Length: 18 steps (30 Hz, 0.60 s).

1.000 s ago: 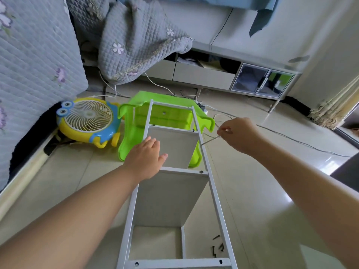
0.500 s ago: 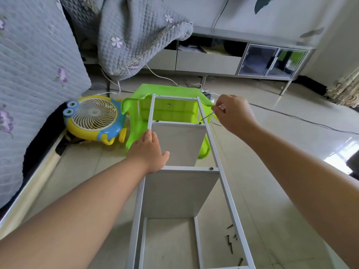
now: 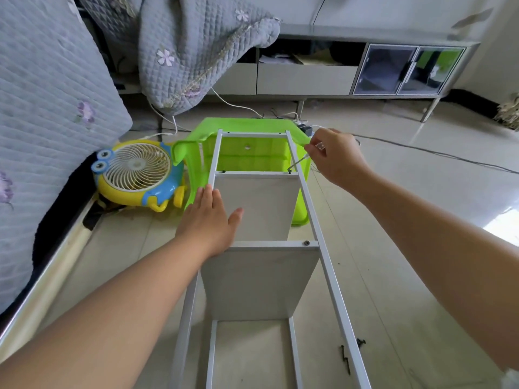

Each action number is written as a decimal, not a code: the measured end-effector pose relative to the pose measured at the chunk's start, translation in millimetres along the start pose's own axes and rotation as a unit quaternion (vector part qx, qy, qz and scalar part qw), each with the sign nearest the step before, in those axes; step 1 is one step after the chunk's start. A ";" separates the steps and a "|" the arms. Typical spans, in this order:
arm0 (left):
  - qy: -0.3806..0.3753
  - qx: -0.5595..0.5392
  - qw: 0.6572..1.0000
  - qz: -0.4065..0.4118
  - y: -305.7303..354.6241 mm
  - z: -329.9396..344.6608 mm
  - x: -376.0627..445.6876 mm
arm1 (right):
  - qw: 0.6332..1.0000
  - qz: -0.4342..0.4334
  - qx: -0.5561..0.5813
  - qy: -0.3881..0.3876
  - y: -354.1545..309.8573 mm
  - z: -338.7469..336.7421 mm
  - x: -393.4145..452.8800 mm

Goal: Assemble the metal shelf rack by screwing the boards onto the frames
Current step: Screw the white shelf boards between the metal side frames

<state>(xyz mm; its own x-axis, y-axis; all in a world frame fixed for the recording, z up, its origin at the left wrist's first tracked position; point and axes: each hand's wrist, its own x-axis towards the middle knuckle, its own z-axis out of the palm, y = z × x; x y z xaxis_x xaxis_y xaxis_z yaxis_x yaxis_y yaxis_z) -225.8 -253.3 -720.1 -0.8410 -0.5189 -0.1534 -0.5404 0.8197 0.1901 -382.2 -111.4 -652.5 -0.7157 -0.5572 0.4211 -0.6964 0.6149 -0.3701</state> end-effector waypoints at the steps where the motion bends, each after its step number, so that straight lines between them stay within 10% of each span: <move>1: -0.001 0.000 1.000 0.001 -0.3 0.2 -0.8 | 1.000 -0.002 0.002 0.005 -0.1 0.9 0.0; 18: -0.015 -0.003 1.000 0.002 0.1 -0.1 -8.2 | 0.998 -0.038 -0.053 -0.026 -3.1 -2.2 7.4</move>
<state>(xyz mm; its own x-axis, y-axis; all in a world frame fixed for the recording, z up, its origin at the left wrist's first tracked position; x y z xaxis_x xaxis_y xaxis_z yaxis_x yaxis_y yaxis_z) -218.9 -249.0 -718.7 -0.8422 -0.5077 -0.1816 -0.5370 0.8203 0.1967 -385.2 -116.1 -646.4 -0.6644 -0.6313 0.4000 -0.7416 0.6234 -0.2478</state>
